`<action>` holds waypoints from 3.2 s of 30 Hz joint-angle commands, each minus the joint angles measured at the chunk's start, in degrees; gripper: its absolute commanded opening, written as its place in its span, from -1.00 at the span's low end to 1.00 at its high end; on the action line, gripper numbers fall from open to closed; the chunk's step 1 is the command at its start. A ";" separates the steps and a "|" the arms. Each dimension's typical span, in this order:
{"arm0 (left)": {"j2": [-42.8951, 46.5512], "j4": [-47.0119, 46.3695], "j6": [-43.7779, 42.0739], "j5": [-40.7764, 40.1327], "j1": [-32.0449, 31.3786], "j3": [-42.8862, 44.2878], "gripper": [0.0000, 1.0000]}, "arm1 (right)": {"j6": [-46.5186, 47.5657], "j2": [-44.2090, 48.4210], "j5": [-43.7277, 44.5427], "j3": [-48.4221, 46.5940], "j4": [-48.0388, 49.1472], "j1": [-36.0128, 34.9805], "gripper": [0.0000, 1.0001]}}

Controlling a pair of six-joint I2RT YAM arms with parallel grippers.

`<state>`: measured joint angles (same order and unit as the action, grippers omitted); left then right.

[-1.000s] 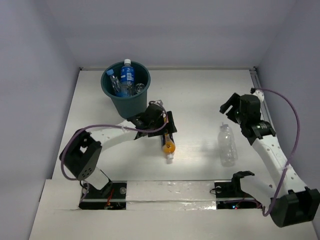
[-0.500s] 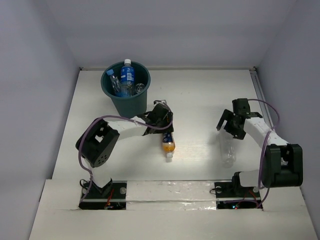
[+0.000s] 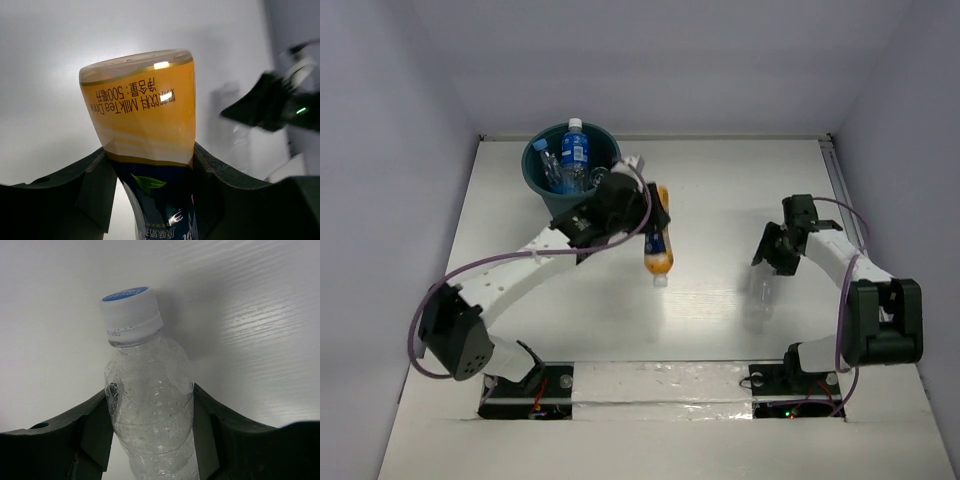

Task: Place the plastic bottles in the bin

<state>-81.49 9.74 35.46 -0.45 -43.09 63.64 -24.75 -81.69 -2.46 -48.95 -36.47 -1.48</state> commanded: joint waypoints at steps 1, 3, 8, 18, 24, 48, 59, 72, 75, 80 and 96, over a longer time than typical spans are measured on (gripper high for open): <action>4.94 6.50 -4.34 -4.56 3.09 12.71 -0.21 | -1.78 7.84 -5.79 -3.43 2.98 0.16 -0.07; 5.47 8.19 -6.01 -4.65 8.71 19.84 -0.21 | -4.42 13.56 -9.92 -4.31 5.00 0.16 -0.07; 3.72 10.39 -9.44 -7.45 20.66 32.75 -0.21 | -8.11 20.34 -15.81 -9.67 7.72 -2.56 -0.07; -3.85 5.31 -19.98 -26.44 31.14 36.31 -0.23 | -14.18 18.33 -11.26 -25.38 15.36 -19.94 -0.05; -3.32 -8.05 -25.35 -32.68 31.14 23.83 -0.23 | -17.08 5.77 -8.62 -39.97 21.44 -26.38 -0.05; 11.70 1.33 -8.23 -15.22 27.71 25.31 0.98 | -16.30 -45.21 0.79 -91.85 24.34 -36.93 0.01; 21.73 14.16 -8.22 -13.00 27.71 18.36 0.98 | -6.46 -43.29 6.85 -89.38 20.83 -39.75 0.90; 26.38 21.20 -7.34 -8.52 27.71 23.20 0.98 | -2.58 -27.84 11.86 -76.15 19.14 -39.75 1.00; 27.88 22.95 -6.46 -6.60 27.71 22.85 0.98 | -3.37 -17.57 13.00 -62.83 21.96 -39.75 0.86; 31.56 26.72 -4.97 -2.55 27.71 21.53 0.98 | -3.72 9.36 14.41 -38.63 25.31 -39.75 -1.00; 43.53 29.12 0.13 3.52 27.71 12.82 0.98 | -11.56 50.58 32.17 -13.60 -0.36 -39.75 1.00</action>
